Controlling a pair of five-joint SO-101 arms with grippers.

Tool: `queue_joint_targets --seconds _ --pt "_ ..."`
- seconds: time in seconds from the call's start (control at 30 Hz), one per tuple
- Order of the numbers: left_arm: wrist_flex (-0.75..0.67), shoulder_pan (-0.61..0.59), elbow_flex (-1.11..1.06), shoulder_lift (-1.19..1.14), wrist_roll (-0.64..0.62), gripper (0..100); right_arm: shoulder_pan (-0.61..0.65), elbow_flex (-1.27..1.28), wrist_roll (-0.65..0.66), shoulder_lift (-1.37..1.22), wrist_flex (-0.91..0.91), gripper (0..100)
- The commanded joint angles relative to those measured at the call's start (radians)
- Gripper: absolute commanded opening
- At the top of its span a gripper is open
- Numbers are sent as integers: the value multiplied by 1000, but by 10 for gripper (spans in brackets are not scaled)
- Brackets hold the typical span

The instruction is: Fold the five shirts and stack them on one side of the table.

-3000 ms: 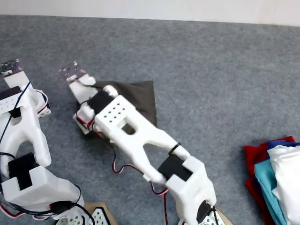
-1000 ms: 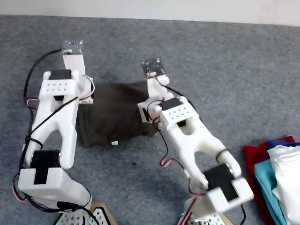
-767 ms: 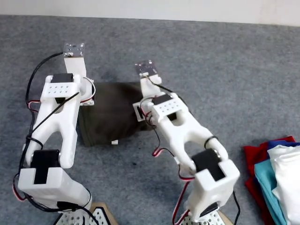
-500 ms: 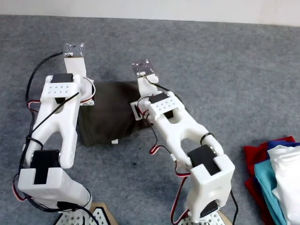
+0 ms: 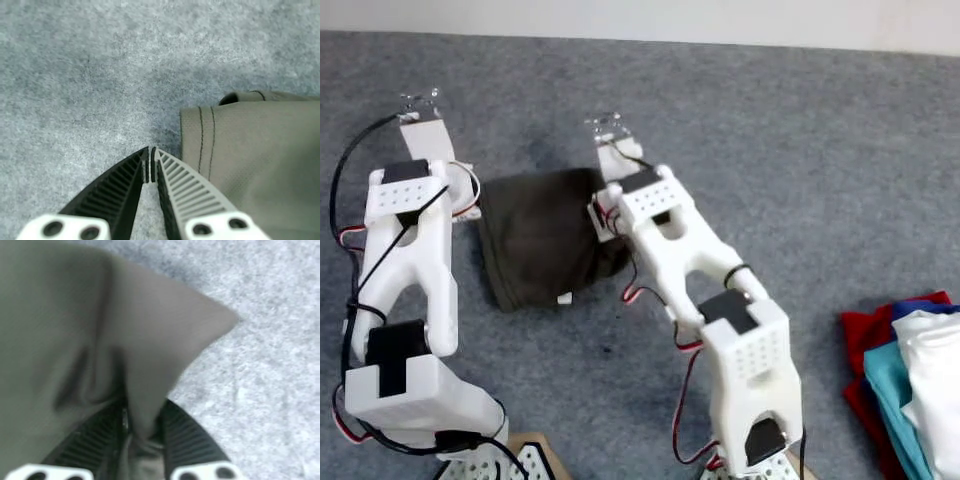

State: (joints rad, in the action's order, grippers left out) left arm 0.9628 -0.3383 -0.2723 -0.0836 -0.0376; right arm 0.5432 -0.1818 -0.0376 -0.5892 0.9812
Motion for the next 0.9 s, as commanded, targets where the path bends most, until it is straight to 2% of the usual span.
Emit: queue_joint_targets --seconds 0.0,0.2,0.33,0.5,0.77,0.87 --pt "-23 -16 1 39 -5 45 21 -87 9 -45 70 6" --pt "-133 -38 -18 -38 -5 45 -48 -134 3 -16 188 6" --pt "-135 -31 33 -91 -5 45 -186 -148 -43 108 262 6" --pt "-135 -12 51 -124 0 45 -374 -117 -69 318 271 6" --pt "-141 -1 51 -128 2 45 -604 -36 -61 621 318 6" --pt "-141 1 51 -130 2 45 -688 -2 5 711 349 6"
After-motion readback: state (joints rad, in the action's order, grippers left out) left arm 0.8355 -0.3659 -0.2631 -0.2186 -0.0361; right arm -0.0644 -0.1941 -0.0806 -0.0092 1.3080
